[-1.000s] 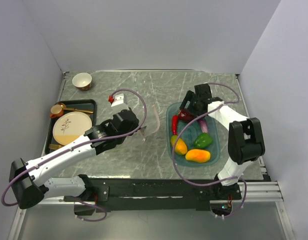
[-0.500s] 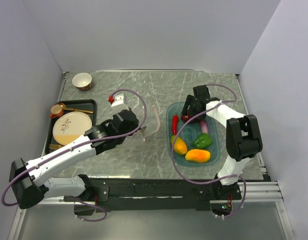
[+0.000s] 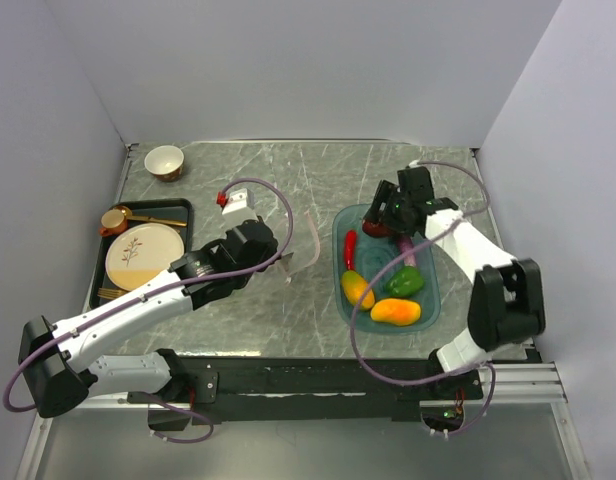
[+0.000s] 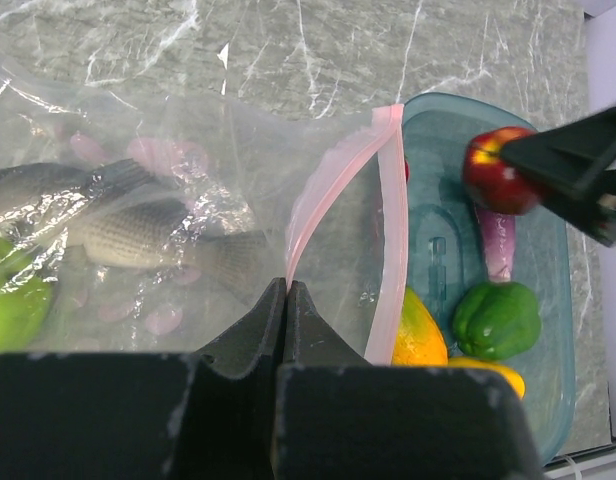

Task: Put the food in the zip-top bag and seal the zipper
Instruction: Pick up the fake fruit from the bin, then place the fake fruit in the zipper food storage bag.

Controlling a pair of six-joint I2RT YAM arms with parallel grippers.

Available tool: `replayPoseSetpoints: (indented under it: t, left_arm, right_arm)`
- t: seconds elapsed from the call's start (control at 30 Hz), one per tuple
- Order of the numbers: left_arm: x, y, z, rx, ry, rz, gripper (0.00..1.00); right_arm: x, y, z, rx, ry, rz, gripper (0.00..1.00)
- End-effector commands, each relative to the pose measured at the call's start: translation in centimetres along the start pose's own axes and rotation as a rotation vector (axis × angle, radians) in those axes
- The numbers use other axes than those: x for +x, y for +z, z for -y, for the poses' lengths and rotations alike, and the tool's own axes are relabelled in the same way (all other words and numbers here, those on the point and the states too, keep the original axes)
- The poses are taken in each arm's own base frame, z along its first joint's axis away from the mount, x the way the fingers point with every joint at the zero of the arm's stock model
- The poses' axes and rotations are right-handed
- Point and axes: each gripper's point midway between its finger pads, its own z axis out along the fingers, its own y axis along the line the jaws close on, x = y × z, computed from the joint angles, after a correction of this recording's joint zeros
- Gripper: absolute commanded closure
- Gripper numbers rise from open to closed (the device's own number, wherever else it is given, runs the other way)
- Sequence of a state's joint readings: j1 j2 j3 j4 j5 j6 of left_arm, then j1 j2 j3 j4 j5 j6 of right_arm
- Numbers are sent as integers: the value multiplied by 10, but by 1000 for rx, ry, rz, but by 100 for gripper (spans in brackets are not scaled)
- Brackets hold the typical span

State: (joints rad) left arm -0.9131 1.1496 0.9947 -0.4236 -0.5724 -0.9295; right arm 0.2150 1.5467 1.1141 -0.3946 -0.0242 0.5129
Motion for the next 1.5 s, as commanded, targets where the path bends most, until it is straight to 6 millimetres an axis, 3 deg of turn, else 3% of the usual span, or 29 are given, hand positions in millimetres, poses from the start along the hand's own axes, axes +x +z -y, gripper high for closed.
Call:
replayPoseSetpoints:
  t: [0.0,0.2,0.37,0.67,0.87,1.47]
  left_arm:
    - [-4,2,8,28,-15,10,99]
    - [-3,8,19,46,-4,-3,99]
    - [-1,15,30,52,14,-22,99]
    - [-4,14,38,79,7,-19,99]
    - [-8,8,33,79,6,-7,99]
    - [-12,1,34,102,-4,0,99]
  right_arm:
    - [-12,-42,-28,-161,30,56,41]
    - [-1,-95,-73,-404,41,55,41]
    - [18,-119,-98,-522,-15,11,37]
    - [59,-113,-145,-599,-124,-119,37]
    - [72,-114,-171,-644,-143,-137,37]
    - [80,-100,-183,-537,-255,-145,32]
